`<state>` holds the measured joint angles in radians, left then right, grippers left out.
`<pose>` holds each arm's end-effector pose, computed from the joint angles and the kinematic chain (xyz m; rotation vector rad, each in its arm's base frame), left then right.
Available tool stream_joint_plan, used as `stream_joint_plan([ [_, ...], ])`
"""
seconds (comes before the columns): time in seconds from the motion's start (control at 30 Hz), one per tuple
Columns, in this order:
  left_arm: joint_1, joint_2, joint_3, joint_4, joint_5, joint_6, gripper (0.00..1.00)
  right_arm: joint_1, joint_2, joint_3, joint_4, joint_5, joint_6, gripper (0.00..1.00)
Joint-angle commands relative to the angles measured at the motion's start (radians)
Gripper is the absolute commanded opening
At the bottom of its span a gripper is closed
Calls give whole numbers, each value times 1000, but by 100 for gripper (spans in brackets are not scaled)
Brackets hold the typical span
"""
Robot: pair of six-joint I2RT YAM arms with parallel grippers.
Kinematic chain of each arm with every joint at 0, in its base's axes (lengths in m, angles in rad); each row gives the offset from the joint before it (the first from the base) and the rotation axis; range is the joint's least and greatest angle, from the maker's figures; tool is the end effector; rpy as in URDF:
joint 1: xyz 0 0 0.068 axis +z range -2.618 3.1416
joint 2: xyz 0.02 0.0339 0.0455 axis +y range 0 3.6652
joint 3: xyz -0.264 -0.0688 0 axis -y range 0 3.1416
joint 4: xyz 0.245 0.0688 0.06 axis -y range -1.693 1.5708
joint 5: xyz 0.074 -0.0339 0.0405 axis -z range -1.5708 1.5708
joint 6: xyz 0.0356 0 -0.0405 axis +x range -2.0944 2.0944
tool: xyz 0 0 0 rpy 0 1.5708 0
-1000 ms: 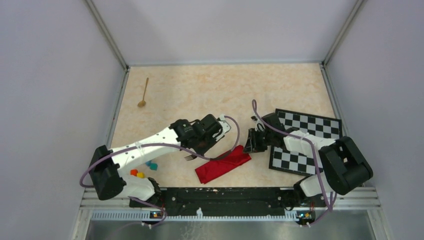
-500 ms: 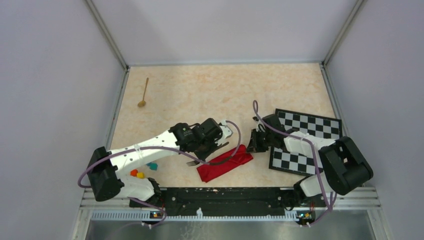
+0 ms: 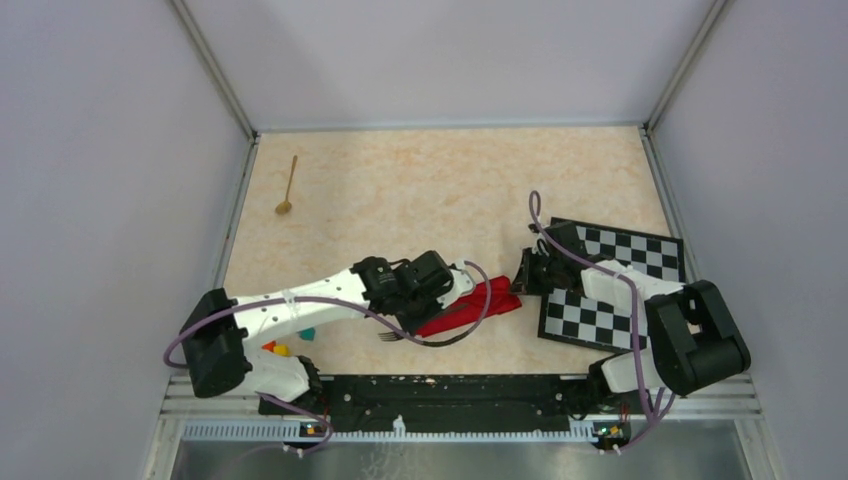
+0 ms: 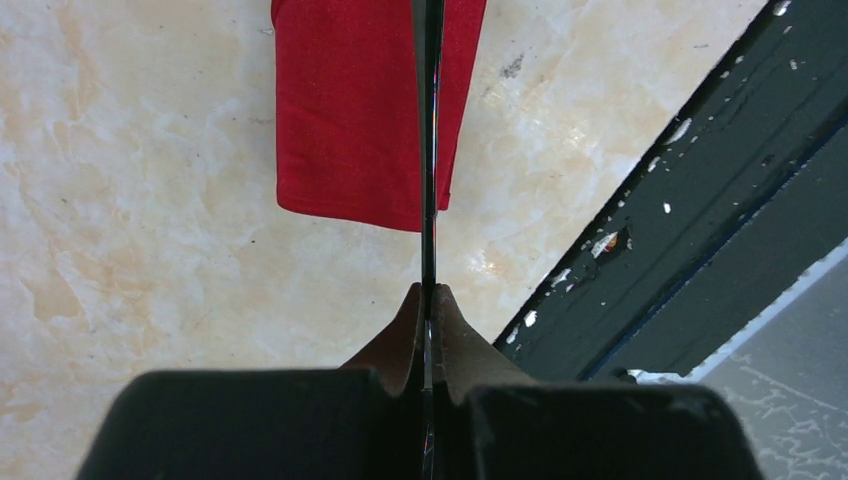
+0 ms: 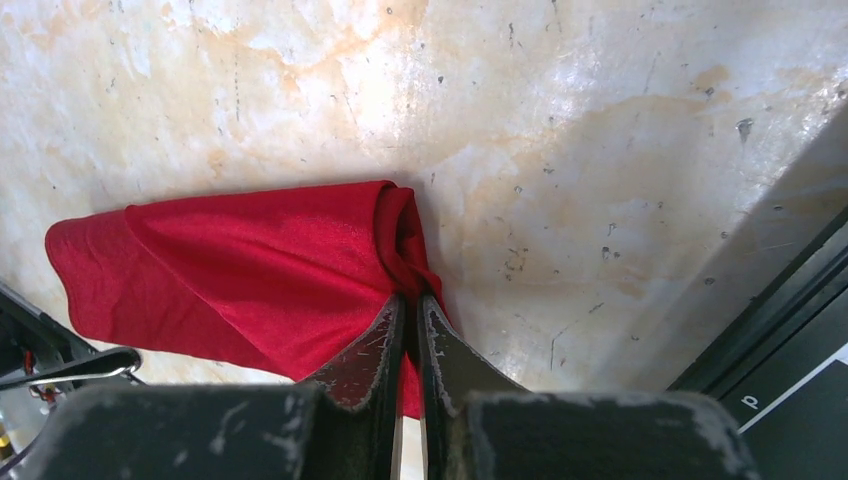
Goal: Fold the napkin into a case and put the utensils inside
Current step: Move the smaller rectangle folded napkin to the center of the board, then insert the fork into the folded napkin.
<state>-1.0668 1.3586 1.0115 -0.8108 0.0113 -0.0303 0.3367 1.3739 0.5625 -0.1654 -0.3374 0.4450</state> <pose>0.1248 -0.2271 0.2443 1.3789 2.4114 -0.3168 0.2234 0.0907 0.1469 0.0054 2.6307 0.7200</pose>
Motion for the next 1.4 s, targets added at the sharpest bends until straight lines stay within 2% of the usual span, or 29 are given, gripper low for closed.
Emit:
stream_joint_plan([
  [0.0,-3,55,-13,53,-59,66,0,-8,-22,4,4,-15,-47,5],
  [0.07,-2,76,-15,67,-96,89,0,-7,-15,5,4,-22,-57,5],
  [0.5,14,171,-25,188,-102,139,0,-8,-17,2,16,-65,-77,7],
  [0.83,21,255,40,312,-104,211,0,-8,-14,-3,30,-78,-84,7],
  [1.13,20,349,133,340,-78,273,0,-8,-4,-4,36,-90,-89,6],
  [1.37,20,378,144,366,-54,279,0,-8,-1,-4,41,-94,-91,6],
])
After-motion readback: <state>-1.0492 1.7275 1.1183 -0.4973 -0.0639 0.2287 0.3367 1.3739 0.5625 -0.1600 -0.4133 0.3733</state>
